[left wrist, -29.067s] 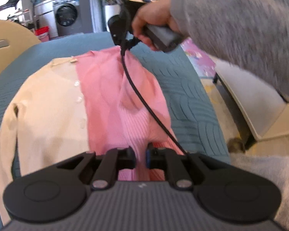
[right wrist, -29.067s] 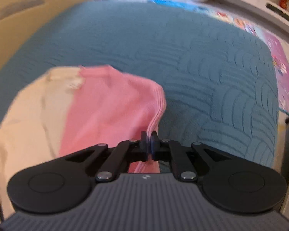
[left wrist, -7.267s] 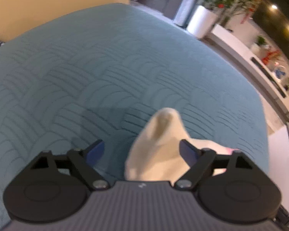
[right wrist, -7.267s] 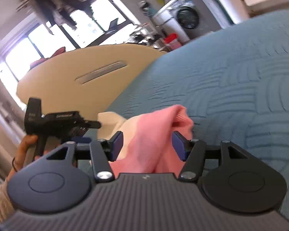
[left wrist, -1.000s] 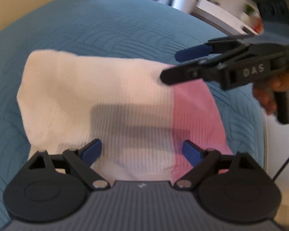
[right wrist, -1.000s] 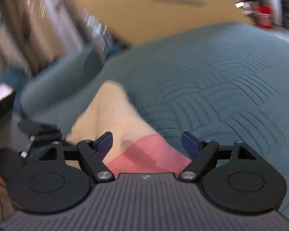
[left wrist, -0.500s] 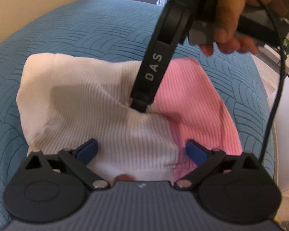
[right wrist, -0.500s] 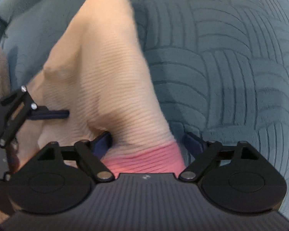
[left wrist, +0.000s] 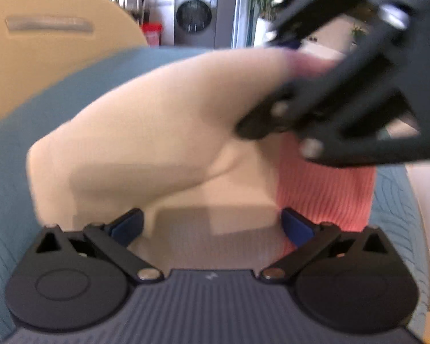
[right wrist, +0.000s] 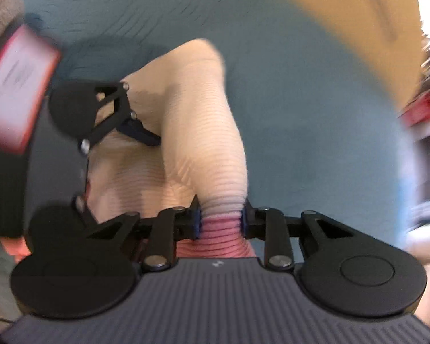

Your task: Fold clothes

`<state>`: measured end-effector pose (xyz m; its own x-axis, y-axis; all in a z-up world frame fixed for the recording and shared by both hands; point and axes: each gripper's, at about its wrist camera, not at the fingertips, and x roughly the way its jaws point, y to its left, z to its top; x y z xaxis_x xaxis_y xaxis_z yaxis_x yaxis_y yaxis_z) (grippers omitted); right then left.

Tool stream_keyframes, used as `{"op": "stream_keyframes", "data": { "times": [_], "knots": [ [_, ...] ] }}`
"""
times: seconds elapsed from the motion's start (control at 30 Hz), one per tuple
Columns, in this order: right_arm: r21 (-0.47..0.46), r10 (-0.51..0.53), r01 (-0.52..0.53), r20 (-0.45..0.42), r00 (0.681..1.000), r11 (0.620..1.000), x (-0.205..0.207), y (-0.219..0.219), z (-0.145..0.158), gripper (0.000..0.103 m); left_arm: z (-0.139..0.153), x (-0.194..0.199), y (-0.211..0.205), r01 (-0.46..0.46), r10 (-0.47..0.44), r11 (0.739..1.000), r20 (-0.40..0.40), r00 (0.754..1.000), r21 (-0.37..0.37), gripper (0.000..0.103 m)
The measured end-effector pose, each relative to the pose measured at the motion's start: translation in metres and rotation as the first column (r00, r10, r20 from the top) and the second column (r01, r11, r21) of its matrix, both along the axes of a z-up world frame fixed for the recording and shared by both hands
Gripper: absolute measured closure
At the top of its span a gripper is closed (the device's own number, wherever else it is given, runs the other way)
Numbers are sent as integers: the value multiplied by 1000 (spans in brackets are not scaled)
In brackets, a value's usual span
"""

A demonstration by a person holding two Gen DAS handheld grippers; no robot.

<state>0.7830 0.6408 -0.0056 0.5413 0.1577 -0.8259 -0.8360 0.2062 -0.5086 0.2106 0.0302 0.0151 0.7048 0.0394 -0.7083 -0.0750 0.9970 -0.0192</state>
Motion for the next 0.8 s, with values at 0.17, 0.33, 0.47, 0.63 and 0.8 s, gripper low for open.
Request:
{"op": "stream_keyframes", "data": {
  "times": [0.17,0.33,0.47,0.63,0.8],
  "knots": [
    [-118,95,-65,266,959,991,-59,-32,-14,74,-5,0,13,-39,20,991,-147,989,-128,7],
    [-169,184,-121,439,880,978,-138,-47,-48,74,28,-27,26,-82,68,984,-89,994,-160,8],
    [-156,201,-141,500,842,978,-184,-43,-52,74,65,-40,49,-41,23,968,-75,997,-249,7],
    [-284,321,-186,568,758,941,-247,-63,-72,74,73,-30,78,59,-98,936,-94,991,-347,8],
    [-340,387,-225,550,741,913,-294,-74,-112,74,64,-14,108,57,-109,880,-85,990,-471,2]
  ]
}}
